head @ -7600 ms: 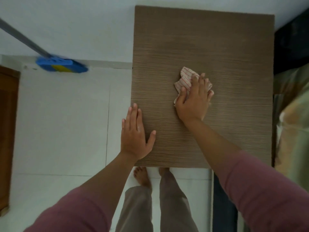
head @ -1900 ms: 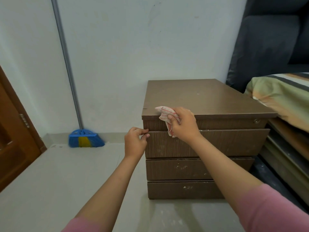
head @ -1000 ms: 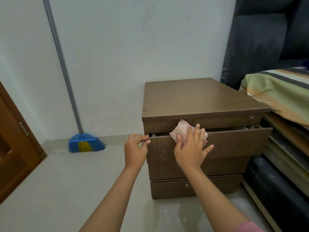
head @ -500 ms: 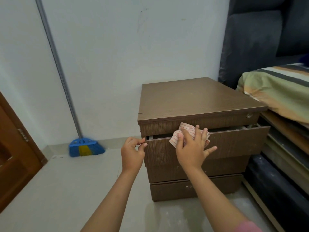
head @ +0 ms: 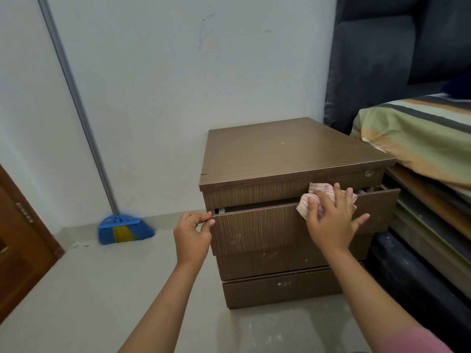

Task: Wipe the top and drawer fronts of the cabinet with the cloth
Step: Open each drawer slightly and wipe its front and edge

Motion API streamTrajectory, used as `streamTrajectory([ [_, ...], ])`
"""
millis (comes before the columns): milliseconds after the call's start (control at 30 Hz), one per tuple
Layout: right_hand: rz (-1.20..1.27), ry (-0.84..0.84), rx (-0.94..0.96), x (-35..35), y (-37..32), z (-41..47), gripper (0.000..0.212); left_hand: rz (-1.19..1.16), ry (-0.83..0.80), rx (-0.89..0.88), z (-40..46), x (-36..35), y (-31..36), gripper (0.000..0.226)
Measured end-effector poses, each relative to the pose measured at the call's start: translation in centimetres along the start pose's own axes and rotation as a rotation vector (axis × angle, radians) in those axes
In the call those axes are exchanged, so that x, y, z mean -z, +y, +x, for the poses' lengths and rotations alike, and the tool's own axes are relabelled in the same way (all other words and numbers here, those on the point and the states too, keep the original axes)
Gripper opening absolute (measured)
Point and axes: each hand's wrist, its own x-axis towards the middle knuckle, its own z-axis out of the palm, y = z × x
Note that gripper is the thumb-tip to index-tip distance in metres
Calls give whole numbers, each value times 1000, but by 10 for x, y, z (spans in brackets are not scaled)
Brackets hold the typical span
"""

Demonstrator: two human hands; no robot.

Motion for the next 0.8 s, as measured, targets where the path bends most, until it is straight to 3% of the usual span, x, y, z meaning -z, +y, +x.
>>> streamTrajectory([
  [567, -150, -31, -73, 45, 81, 59, 51, 7, 27, 4, -4, 1, 6, 16],
  [800, -52, -38, -260, 47, 83, 68, 50, 7, 26, 6, -4, 0, 7, 17],
])
